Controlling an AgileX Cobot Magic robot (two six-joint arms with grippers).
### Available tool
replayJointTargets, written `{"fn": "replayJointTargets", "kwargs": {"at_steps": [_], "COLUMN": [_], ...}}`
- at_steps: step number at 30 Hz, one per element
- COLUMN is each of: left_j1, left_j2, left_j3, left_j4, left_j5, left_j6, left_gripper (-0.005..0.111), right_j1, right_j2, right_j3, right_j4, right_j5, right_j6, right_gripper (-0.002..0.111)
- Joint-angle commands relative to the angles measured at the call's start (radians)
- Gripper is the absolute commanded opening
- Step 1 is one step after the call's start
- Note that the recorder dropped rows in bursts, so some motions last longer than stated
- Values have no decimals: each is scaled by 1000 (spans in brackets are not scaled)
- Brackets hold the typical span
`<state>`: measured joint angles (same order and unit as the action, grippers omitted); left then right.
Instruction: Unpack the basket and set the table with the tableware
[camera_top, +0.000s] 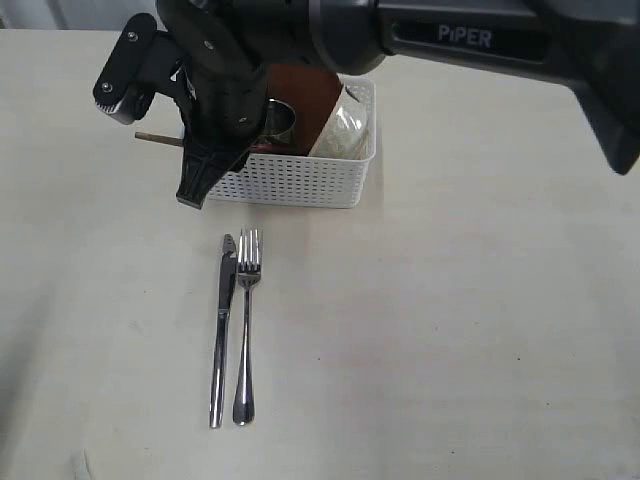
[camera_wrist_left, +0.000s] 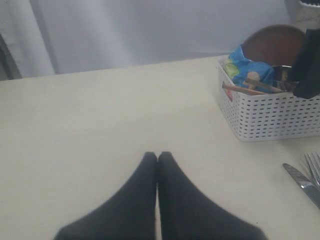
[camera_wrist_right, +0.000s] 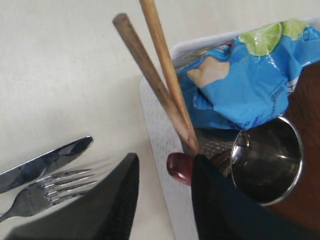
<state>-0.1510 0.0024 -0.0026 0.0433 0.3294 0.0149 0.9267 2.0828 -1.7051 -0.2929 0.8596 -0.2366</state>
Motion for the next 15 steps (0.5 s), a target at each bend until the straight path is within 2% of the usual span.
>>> {"fn": "replayJointTargets", "kwargs": {"at_steps": [1, 15], "left_j1": [2, 2], "left_j2": [-2, -2], "left_j3": [3, 3], "left_j4": [1, 1], "left_j5": [-10, -10], "left_j6": [-4, -4], "left_gripper": [0, 0], "right_j1": [-3, -3], "right_j2": [19, 27], "right_j3": [-4, -4], "right_j4": [-10, -100], "right_j5": [-4, 6], "right_j6": [5, 57], "right_gripper": [34, 34]}}
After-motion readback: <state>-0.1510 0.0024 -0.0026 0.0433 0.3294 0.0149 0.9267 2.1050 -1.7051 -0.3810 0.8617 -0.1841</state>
